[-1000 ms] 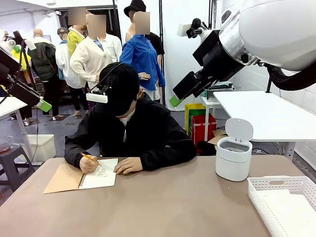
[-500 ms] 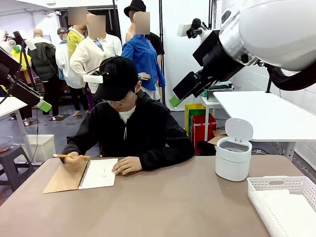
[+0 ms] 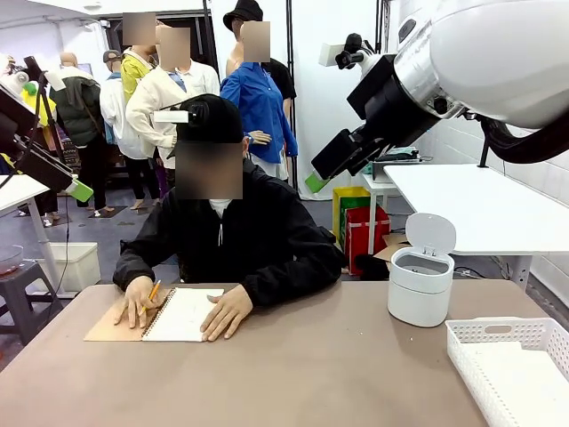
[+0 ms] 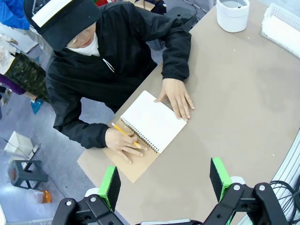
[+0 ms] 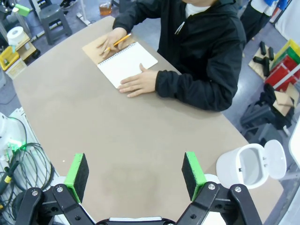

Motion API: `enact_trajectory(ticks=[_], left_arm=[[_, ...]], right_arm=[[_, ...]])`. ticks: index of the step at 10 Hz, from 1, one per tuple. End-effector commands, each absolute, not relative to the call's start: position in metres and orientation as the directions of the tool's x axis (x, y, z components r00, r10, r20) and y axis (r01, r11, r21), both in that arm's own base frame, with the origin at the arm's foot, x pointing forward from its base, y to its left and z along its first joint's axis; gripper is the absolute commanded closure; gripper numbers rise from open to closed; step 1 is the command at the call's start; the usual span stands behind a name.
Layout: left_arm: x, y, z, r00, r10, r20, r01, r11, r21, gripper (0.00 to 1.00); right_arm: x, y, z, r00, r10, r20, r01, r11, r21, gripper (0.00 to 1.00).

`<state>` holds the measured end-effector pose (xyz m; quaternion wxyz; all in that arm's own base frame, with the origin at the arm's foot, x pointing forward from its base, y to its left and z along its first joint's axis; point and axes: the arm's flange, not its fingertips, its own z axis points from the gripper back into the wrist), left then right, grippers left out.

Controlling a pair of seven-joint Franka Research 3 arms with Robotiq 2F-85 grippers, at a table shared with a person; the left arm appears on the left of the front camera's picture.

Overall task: Sort the paper based on its condition.
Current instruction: If a person hands you a paper, place it in the Organizing basket , and if it's crumpled, put it in the Trash can.

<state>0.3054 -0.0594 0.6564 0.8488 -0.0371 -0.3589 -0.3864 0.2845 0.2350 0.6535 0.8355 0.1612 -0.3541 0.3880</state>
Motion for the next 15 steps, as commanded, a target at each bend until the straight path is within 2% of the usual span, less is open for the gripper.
enact_trajectory(ticks=[1,15], left_arm=[[0.3055,-0.0593,0.6568,0.443,-0.629,0.639,0.683,0.698,0.213,0.00],[0.3055,-0.0593,0.6568,0.443,-0.629,0.639,0.683,0.698,0.213,0.00]], right_arm=[[0.2839,0.2347,0.6518,0.454,0.537,0.711,-0.762,0.647,-0.002,0.00],[0.2839,0.2347,0.6518,0.454,0.537,0.711,-0.762,0.647,-0.002,0.00]])
